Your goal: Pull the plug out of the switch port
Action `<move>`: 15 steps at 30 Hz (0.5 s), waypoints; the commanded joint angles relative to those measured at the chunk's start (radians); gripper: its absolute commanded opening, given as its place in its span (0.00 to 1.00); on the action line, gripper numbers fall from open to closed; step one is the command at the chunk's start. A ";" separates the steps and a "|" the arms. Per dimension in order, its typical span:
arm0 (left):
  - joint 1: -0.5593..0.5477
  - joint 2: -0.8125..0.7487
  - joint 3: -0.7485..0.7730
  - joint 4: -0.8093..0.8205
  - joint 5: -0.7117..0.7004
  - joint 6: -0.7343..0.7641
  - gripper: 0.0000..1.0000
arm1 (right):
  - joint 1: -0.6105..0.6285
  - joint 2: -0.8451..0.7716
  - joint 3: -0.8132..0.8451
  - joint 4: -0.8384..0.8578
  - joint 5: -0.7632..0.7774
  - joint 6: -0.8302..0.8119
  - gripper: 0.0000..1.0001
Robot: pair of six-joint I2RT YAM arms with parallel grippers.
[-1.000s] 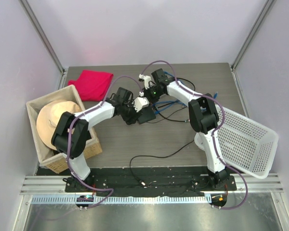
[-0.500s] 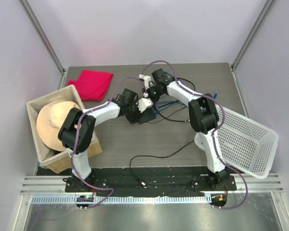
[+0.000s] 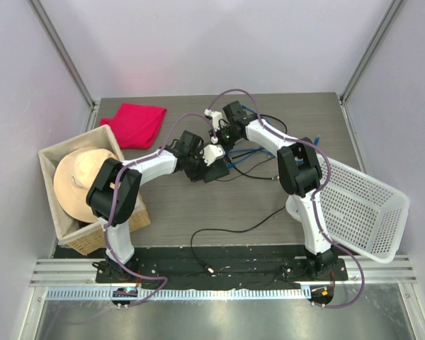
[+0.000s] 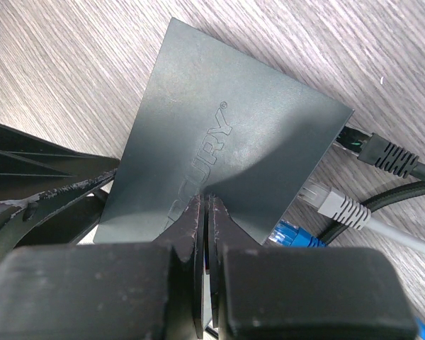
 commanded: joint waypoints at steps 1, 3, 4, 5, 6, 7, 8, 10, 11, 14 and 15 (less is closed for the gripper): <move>-0.003 0.007 0.039 0.027 0.007 0.003 0.39 | -0.002 0.050 -0.050 -0.053 0.100 -0.015 0.01; -0.003 0.010 0.045 0.020 0.009 0.009 0.39 | -0.002 0.049 -0.055 -0.053 0.100 -0.013 0.02; -0.005 0.012 0.047 0.018 0.009 0.010 0.39 | -0.002 0.047 -0.061 -0.053 0.101 -0.013 0.01; -0.003 0.013 0.048 0.018 0.009 0.012 0.38 | -0.004 0.047 -0.064 -0.053 0.103 -0.013 0.01; -0.005 0.013 0.048 0.017 0.010 0.013 0.38 | -0.002 0.046 -0.066 -0.053 0.103 -0.015 0.01; -0.005 0.013 0.048 0.017 0.012 0.015 0.38 | -0.002 0.043 -0.070 -0.054 0.104 -0.013 0.01; -0.006 0.013 0.048 0.017 0.013 0.015 0.38 | -0.002 0.040 -0.073 -0.054 0.103 -0.015 0.01; -0.006 0.015 0.045 0.013 0.012 0.029 0.38 | -0.002 0.037 -0.078 -0.054 0.103 -0.015 0.01; -0.005 0.016 0.048 0.013 0.013 0.032 0.36 | -0.002 0.035 -0.079 -0.054 0.103 -0.015 0.01; -0.009 0.024 0.056 0.001 0.015 0.041 0.28 | -0.002 0.032 -0.086 -0.054 0.107 -0.015 0.01; -0.009 0.025 0.057 -0.003 0.021 0.041 0.25 | -0.002 0.031 -0.086 -0.053 0.106 -0.015 0.01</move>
